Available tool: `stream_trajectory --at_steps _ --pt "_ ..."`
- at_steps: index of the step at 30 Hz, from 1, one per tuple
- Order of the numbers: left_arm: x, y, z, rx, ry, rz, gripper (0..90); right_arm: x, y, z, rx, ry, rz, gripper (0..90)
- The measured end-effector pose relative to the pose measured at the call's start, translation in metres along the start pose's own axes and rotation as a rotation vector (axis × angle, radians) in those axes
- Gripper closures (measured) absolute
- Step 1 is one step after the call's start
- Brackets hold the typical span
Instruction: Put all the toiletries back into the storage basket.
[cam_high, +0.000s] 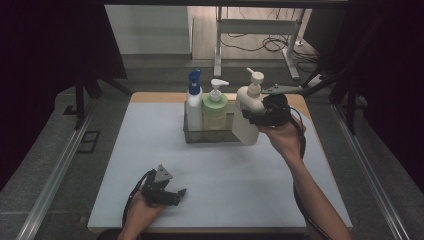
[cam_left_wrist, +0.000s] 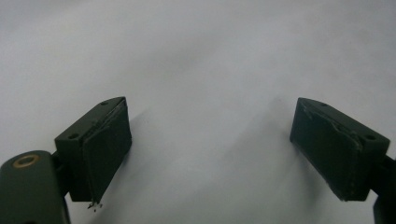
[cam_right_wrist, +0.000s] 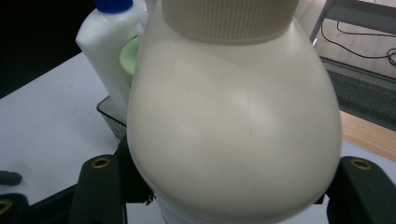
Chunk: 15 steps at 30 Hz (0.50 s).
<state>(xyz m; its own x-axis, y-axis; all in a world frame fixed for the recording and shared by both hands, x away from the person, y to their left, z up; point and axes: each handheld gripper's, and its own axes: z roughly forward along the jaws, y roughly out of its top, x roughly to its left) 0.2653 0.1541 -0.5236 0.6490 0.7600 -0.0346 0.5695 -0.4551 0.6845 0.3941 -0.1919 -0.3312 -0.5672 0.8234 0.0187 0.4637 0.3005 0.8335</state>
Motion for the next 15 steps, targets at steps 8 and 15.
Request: stream_trajectory --at_steps 8,15 --pt "0.0 0.0 0.0 0.0 0.0 0.0 12.3 -0.006 0.007 0.013 0.002 -0.014 0.014 37.2" --pt "0.0 0.0 0.0 0.0 0.001 -0.003 12.3 -0.011 0.012 0.023 -0.007 -0.03 0.023 37.2"
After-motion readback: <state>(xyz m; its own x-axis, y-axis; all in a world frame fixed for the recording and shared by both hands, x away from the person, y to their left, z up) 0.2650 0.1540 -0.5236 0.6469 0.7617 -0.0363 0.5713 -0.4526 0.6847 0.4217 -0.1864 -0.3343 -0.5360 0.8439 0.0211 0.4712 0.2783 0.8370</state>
